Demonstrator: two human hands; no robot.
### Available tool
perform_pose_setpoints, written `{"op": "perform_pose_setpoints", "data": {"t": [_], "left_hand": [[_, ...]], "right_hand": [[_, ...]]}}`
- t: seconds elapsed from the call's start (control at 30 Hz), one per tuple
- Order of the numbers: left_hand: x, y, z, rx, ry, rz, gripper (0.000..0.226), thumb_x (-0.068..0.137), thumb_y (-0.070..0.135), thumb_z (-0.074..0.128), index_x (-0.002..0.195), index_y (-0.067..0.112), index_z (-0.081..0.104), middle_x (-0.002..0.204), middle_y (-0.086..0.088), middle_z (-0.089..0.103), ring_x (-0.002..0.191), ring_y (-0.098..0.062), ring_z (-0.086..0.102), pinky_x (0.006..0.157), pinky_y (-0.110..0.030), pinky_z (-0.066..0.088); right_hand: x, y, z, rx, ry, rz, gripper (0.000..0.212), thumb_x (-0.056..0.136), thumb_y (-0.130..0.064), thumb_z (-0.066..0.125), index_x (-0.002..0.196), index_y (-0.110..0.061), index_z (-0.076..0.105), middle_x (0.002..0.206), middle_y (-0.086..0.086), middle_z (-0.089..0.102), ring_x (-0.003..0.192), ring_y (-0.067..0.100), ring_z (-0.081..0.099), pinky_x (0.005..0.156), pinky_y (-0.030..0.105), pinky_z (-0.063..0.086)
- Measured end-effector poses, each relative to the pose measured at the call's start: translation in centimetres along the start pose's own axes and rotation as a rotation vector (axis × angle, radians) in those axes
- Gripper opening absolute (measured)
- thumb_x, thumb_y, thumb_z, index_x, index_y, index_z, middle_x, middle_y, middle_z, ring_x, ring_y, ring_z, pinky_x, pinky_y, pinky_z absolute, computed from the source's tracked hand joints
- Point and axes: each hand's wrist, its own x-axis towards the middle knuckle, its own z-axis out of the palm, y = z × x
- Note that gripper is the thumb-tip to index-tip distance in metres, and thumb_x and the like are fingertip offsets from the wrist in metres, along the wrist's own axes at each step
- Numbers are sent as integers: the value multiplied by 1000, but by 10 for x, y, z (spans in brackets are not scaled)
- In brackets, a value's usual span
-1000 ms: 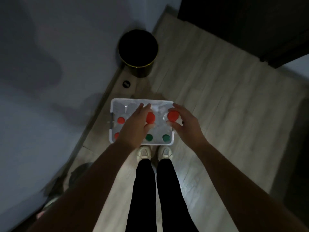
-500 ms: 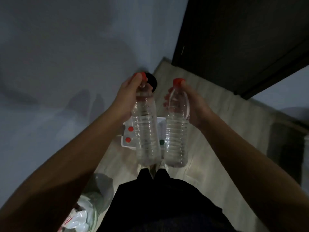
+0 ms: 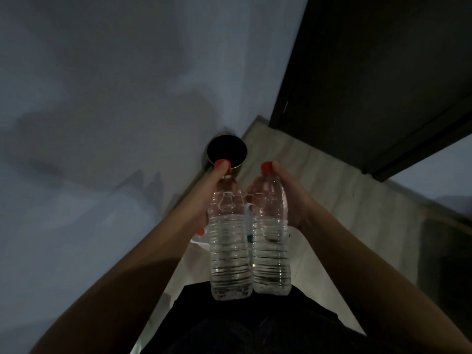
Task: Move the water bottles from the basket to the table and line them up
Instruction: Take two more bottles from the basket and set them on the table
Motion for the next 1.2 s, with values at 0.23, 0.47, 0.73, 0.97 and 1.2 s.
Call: {"op": "perform_pose_setpoints", "data": {"t": [0.23,0.47,0.73,0.97,1.2], "left_hand": [[-4,-6,19,-256,124,-17,39,90,46,58,82,8,63,79,-13,60,71,-26,58,79,-41,51],[-16,-42,37,-420,330,58,41,88,46,59,104,8,55,86,-13,56,69,-26,57,56,-31,54],[-63,-95,53,-621,541,150,41,92,46,52,86,5,59,73,-14,62,67,-28,61,59,-32,53],[-100,-127,46,-825,648,223,39,86,46,59,77,8,58,70,-13,59,65,-28,57,60,-31,53],[-152,-162,40,-1000,665,323,38,79,44,61,70,9,48,63,-11,47,58,-24,46,53,-25,48]], "right_hand": [[13,-10,-25,-92,93,96,58,88,-61,48,92,-6,67,85,14,68,76,27,66,70,37,54],[29,-26,-42,-173,-18,298,49,88,-57,55,84,-9,61,69,10,62,57,21,62,56,31,53],[39,5,-19,-390,-194,468,42,78,-56,65,75,-14,62,75,10,59,65,25,58,66,34,48],[35,23,13,-578,-389,551,47,86,-56,59,96,-10,66,82,14,69,70,30,67,69,40,56],[4,65,60,-578,-516,715,49,86,-56,60,84,-7,59,72,12,60,61,24,62,63,32,53]]}}
